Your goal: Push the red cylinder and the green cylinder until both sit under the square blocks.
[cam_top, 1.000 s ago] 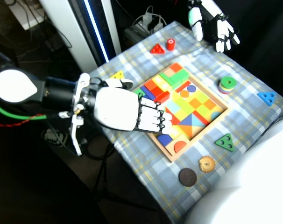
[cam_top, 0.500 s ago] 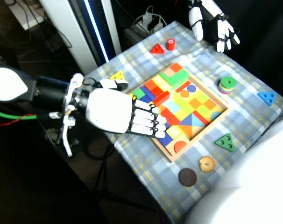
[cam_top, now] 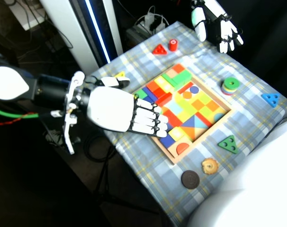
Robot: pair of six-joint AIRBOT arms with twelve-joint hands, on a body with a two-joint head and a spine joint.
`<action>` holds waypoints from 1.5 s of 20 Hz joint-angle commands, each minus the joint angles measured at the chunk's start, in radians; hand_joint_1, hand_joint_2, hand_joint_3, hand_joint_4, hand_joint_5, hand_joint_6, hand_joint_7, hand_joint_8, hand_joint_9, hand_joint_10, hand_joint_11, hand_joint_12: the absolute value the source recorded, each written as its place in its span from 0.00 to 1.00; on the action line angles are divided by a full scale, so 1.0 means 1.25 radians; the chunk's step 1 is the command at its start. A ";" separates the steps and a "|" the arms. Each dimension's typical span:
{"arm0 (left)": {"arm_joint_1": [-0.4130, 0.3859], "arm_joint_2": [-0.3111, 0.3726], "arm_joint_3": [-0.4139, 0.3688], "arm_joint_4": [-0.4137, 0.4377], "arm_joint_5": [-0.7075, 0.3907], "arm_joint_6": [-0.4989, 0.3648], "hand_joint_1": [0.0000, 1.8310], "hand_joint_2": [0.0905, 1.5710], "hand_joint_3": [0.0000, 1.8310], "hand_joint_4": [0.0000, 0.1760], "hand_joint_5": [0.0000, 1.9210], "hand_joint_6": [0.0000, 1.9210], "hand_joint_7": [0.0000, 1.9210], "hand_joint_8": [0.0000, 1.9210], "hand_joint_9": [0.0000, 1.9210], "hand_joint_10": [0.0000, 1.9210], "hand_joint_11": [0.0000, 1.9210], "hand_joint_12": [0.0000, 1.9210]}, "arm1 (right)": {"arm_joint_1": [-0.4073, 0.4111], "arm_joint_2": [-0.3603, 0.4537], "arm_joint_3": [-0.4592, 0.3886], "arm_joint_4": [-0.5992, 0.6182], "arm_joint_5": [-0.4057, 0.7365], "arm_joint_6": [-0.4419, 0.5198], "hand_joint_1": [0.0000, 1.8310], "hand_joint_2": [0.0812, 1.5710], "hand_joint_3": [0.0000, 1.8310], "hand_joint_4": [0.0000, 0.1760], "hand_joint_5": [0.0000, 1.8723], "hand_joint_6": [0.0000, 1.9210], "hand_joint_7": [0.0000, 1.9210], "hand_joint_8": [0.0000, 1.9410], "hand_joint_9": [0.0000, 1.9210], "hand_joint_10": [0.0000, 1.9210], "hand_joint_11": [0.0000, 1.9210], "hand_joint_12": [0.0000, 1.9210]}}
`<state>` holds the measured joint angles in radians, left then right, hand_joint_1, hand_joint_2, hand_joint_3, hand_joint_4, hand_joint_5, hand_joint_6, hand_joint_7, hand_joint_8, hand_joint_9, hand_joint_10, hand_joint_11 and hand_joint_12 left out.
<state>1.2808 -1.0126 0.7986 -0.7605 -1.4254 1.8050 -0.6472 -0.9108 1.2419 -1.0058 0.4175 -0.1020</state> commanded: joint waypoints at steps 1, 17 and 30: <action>-0.001 0.001 0.000 0.029 -0.088 -0.007 0.22 0.82 0.00 0.52 0.31 0.00 0.29 0.00 0.16 0.00 0.00 0.01 | 0.009 0.005 -0.004 0.032 0.043 -0.001 0.00 0.50 0.00 1.00 0.15 0.00 0.00 0.00 0.00 0.00 0.00 0.00; 0.013 0.001 -0.011 0.015 -0.115 -0.010 0.21 0.82 0.00 0.54 0.30 0.00 0.30 0.00 0.18 0.00 0.00 0.04 | -0.285 0.122 -0.171 0.892 0.501 -0.604 0.00 0.63 0.01 0.22 0.14 0.00 0.04 0.01 0.00 0.00 0.00 0.00; 0.000 0.004 -0.001 0.016 -0.138 -0.011 0.33 0.81 0.00 0.15 0.34 0.00 0.31 0.00 0.19 0.00 0.00 0.19 | -0.652 0.069 -0.342 1.331 1.075 -0.751 0.00 0.67 0.00 0.33 0.19 0.01 0.12 0.01 0.04 0.01 0.01 0.00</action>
<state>1.2900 -1.0122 0.7902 -0.7807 -1.4792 1.7992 -1.4719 -0.8345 0.8108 0.6796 1.6321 -1.0443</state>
